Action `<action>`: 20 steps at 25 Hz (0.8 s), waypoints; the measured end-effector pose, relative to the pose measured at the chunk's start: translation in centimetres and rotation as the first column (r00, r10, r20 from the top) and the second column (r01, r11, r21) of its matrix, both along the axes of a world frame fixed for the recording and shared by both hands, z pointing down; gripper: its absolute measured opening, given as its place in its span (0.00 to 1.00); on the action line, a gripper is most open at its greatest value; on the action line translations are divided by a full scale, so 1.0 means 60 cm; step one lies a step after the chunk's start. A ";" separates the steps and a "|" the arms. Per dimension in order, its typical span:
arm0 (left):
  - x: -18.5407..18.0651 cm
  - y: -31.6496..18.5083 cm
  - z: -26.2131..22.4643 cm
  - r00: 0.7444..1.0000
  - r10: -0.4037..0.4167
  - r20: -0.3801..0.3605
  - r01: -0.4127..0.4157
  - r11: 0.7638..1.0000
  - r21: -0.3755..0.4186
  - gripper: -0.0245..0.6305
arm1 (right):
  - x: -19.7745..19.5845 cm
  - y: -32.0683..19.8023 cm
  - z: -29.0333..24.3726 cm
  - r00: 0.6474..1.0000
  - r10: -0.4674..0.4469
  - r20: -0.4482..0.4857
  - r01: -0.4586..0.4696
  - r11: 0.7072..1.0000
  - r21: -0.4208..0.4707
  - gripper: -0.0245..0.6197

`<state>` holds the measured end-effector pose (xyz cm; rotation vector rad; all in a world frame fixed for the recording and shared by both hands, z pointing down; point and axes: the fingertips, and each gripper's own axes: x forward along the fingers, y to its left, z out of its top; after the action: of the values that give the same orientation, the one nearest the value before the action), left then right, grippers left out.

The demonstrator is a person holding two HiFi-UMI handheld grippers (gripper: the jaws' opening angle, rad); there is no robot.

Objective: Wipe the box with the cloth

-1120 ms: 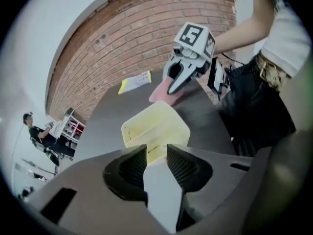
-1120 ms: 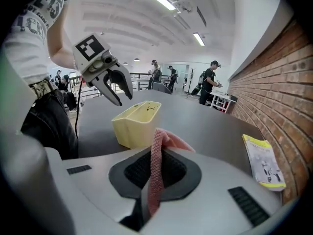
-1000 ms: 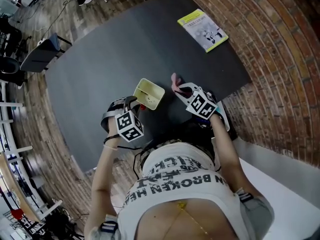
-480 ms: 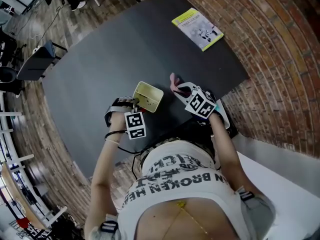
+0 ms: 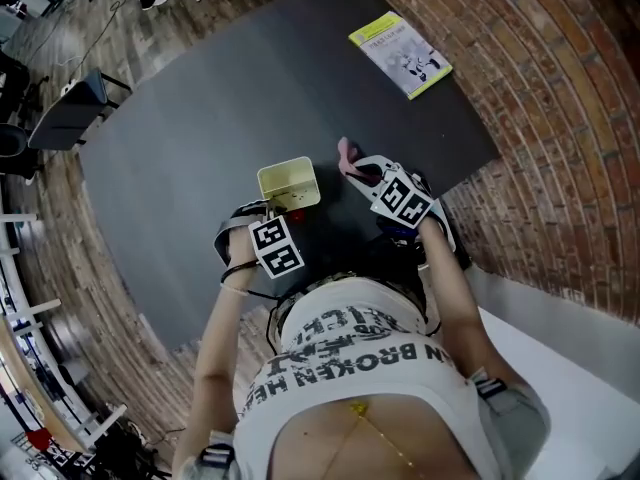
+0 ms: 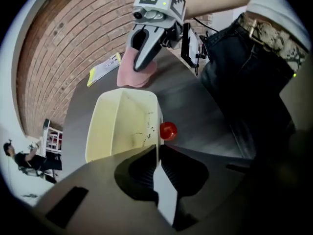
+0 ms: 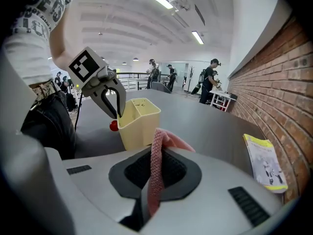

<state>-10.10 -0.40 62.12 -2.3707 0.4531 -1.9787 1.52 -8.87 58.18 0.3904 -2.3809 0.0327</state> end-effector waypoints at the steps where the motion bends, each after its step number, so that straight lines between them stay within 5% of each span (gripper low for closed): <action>1: 0.001 0.000 -0.001 1.000 -0.020 -0.020 0.020 1.000 -0.008 0.09 | -0.002 -0.003 -0.002 1.000 -0.004 0.001 0.004 1.000 0.003 0.07; 9: 0.003 0.000 0.000 0.998 -0.011 -0.069 0.008 0.999 -0.042 0.08 | -0.043 -0.025 -0.002 0.995 -0.093 0.044 0.093 0.996 0.006 0.06; 20: 0.003 0.000 -0.004 0.997 0.002 -0.078 -0.004 0.999 -0.033 0.08 | -0.123 -0.035 0.045 0.937 -0.324 -0.133 0.329 0.944 0.014 0.06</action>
<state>-9.93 -0.37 61.87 -2.4738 0.4221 -1.9134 -5.88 -10.97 60.91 0.0079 -2.2901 -0.1846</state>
